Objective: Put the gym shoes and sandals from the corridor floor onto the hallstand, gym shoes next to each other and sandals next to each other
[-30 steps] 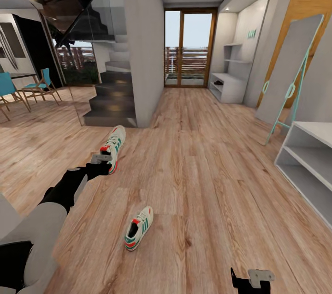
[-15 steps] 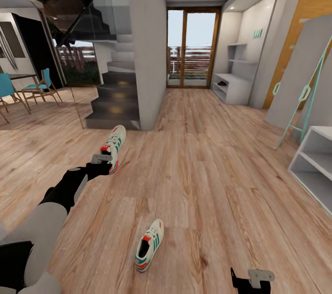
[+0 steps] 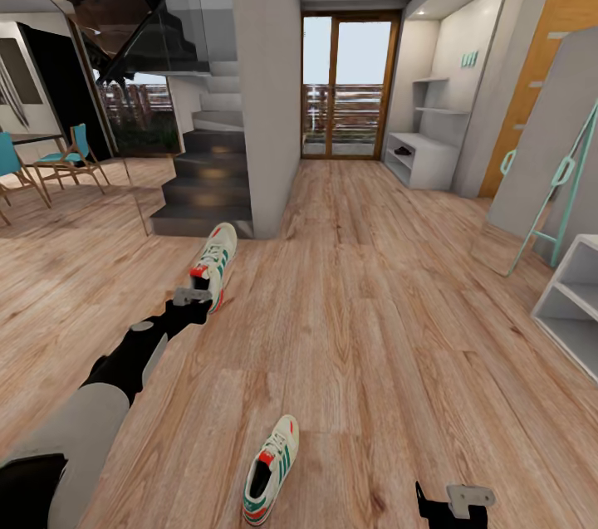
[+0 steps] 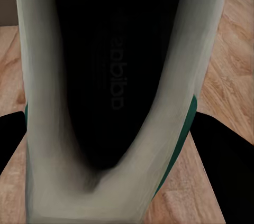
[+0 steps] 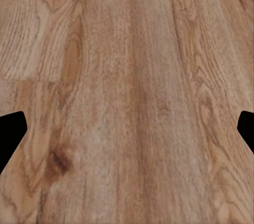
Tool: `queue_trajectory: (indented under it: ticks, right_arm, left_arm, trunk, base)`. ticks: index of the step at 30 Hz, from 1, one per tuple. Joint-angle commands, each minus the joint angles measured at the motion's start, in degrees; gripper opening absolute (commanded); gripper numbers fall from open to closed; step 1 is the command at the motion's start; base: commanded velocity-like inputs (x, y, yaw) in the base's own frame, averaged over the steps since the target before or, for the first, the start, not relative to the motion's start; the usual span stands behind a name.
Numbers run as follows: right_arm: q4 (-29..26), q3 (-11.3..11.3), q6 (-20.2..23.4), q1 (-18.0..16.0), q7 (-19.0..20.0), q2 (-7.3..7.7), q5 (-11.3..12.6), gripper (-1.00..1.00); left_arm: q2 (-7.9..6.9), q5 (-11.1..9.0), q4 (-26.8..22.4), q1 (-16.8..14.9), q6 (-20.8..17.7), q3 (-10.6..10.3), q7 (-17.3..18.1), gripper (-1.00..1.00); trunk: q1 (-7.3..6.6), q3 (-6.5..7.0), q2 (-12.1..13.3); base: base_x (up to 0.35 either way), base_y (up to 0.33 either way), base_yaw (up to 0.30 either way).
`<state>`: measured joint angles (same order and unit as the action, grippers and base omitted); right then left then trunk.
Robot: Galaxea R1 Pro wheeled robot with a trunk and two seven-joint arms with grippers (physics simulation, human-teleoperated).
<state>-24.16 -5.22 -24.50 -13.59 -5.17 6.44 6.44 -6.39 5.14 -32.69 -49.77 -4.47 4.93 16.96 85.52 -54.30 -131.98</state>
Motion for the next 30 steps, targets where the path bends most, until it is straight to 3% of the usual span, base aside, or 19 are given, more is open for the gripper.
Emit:
queue_trajectory:
  ticks: [1,6,21,30]
  right_arm:
    - [0.0,-0.5,-0.2,0.0,-0.3,0.06,0.6,1.00]
    - [0.1,-0.5,-0.2,0.0,-0.3,0.06,0.6,1.00]
    - [0.0,-0.5,-0.2,0.0,-0.3,0.06,0.6,1.00]
    - [-0.1,-0.5,-0.2,0.0,-0.3,0.06,0.7,1.00]
  left_arm:
    - [0.01,0.5,-0.1,0.1,-0.3,0.5,0.5,-1.00]
    - [-0.02,0.5,-0.1,0.1,-0.4,0.5,0.5,-1.00]
    - [0.12,0.5,-0.4,0.1,-0.5,0.4,0.3,-1.00]
    - [0.15,0.6,-0.6,0.1,-0.5,0.4,0.3,-1.00]
  trunk:
    - [-0.01,-0.05,0.0]
    - [-0.01,-0.05,0.0]
    - [-0.01,-0.05,0.0]
    - [-0.01,-0.05,0.0]
  base:
    - [0.012,0.000,0.000]
    - [0.004,0.053,0.000]
    - [-0.080,0.239,0.000]
    - [-0.105,0.052,0.000]
